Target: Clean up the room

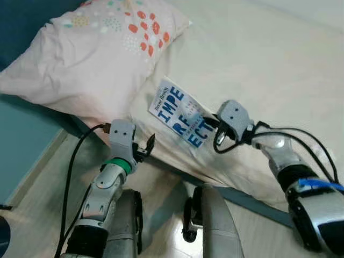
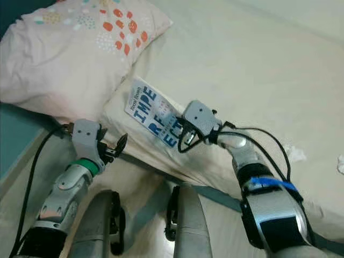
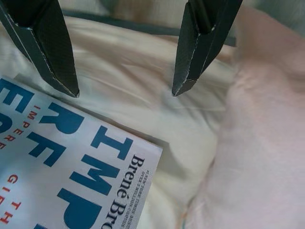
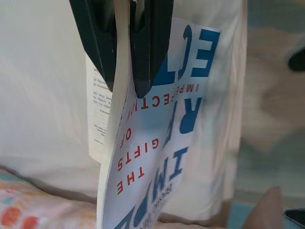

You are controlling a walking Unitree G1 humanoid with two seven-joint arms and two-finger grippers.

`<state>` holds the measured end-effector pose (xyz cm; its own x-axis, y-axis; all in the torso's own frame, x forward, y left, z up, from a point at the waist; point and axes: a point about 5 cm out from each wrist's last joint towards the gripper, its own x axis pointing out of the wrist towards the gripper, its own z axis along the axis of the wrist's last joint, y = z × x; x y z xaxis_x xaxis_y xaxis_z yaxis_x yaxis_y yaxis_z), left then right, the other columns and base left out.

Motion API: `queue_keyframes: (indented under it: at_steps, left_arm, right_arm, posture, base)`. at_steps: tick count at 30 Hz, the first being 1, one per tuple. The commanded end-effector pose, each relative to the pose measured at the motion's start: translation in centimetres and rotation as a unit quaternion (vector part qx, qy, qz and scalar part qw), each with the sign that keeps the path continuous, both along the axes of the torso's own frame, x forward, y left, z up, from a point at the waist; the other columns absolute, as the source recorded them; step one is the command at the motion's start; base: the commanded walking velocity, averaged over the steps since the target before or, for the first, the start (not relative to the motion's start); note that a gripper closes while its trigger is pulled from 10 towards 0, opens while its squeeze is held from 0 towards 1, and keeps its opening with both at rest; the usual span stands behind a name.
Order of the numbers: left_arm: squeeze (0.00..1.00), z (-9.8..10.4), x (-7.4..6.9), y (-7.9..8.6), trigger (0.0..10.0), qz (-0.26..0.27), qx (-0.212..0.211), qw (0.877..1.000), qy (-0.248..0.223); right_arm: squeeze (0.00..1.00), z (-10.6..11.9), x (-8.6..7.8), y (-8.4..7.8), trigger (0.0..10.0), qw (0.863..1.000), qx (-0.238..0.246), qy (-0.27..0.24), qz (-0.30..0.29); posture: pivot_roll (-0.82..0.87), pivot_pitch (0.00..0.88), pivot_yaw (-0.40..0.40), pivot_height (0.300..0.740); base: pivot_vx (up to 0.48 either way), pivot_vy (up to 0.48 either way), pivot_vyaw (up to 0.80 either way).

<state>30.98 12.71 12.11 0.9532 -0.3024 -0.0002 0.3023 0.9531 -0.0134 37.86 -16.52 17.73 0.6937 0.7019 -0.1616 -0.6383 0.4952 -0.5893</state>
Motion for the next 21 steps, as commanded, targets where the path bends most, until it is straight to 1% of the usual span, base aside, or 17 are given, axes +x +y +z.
queue_keyframes:
  at_steps: [1,2,3,6,9,10,11,12,13,15,17,18,19,20,21]
  left_arm:
    - [0.00,-0.8,-0.5,0.2,10.0,0.003,-0.003,1.000,0.020]
    - [0.00,-0.8,-0.6,0.3,10.0,0.004,-0.003,1.000,0.020]
    - [0.00,-0.8,-0.6,0.3,10.0,0.004,-0.003,1.000,0.020]
    - [0.00,-0.8,-0.8,0.3,10.0,0.006,-0.002,1.000,0.020]
    - [0.00,-0.7,-0.9,0.3,10.0,0.007,-0.001,1.000,0.020]
    - [0.00,-0.7,-0.9,0.3,10.0,0.008,-0.001,1.000,0.020]
    - [0.00,-0.7,-0.9,0.3,10.0,0.008,-0.001,1.000,0.020]
    - [0.00,-0.7,-1.0,0.3,10.0,0.009,0.000,1.000,0.021]
    - [0.00,-0.7,-1.1,0.3,10.0,0.009,0.000,1.000,0.022]
    - [0.00,-0.7,-1.1,0.3,10.0,0.009,0.000,1.000,0.022]
    - [0.00,-0.8,-1.2,0.2,10.0,0.009,0.001,1.000,0.023]
    - [0.00,-0.8,-1.2,0.2,10.0,0.009,0.001,1.000,0.023]
    - [0.00,-0.8,-1.2,0.1,10.0,0.009,0.000,1.000,0.024]
    - [0.00,-0.8,-1.2,0.1,10.0,0.009,0.000,1.000,0.024]
    - [0.00,-0.8,-1.2,0.0,10.0,0.008,0.000,1.000,0.025]
  right_arm:
    - [0.00,-0.4,-0.1,0.1,10.0,1.000,-0.013,0.010,0.009]
    - [0.00,-0.3,-0.1,0.5,10.0,0.999,-0.038,0.002,0.020]
    - [0.00,-0.3,-0.1,0.5,10.0,0.999,-0.038,0.002,0.020]
    - [0.00,0.0,0.0,1.5,10.0,0.993,-0.106,-0.027,0.050]
    - [0.00,0.1,0.0,1.7,10.0,0.991,-0.118,-0.035,0.056]
    - [0.00,0.1,-0.1,2.1,10.0,0.987,-0.138,-0.048,0.070]
    - [0.00,0.1,-0.1,2.1,10.0,0.987,-0.138,-0.048,0.070]
    - [0.00,0.2,-0.1,2.5,10.0,0.982,-0.159,-0.064,0.081]
    - [0.00,0.1,-0.2,2.8,10.0,0.974,-0.189,-0.082,0.092]
    - [0.00,0.1,-0.2,2.8,10.0,0.974,-0.189,-0.082,0.092]
    - [0.00,0.3,-0.1,3.0,10.0,0.967,-0.212,-0.107,0.095]
    - [0.00,0.3,-0.1,3.0,10.0,0.967,-0.212,-0.107,0.095]
    - [0.00,0.6,0.1,2.9,10.0,0.970,-0.202,-0.107,0.083]
    - [0.00,0.6,0.1,2.9,10.0,0.970,-0.202,-0.107,0.083]
    - [0.00,0.8,0.3,2.9,10.0,0.974,-0.187,-0.101,0.071]
  posture:
    - [0.04,0.342,-0.020,0.631]
    - [0.04,0.343,-0.024,0.631]
    - [0.04,0.343,-0.024,0.631]
    - [0.05,0.347,-0.032,0.631]
    - [0.05,0.347,-0.032,0.631]
    - [0.05,0.351,-0.034,0.631]
    - [0.05,0.351,-0.034,0.631]
    - [0.06,0.358,-0.035,0.631]
    - [0.06,0.358,-0.035,0.631]
    - [0.06,0.358,-0.035,0.631]
    - [0.06,0.361,-0.034,0.631]
    - [0.06,0.361,-0.034,0.631]
    - [0.06,0.363,-0.034,0.631]
    - [0.06,0.363,-0.034,0.631]
    - [0.06,0.361,-0.033,0.631]
  base:
    - [0.000,0.000,0.00]
    - [0.000,0.000,0.00]
    - [0.000,0.000,0.00]
    - [0.000,0.000,0.00]
    - [0.000,0.000,0.00]
    - [0.000,0.000,0.00]
    - [0.000,0.000,0.00]
    - [0.000,0.000,0.00]
    - [0.000,0.000,0.00]
    - [0.000,0.000,0.00]
    - [0.000,0.000,0.00]
    - [0.000,0.000,0.00]
    - [0.000,0.000,0.00]
    - [0.000,0.000,0.00]
    - [0.000,0.000,0.00]
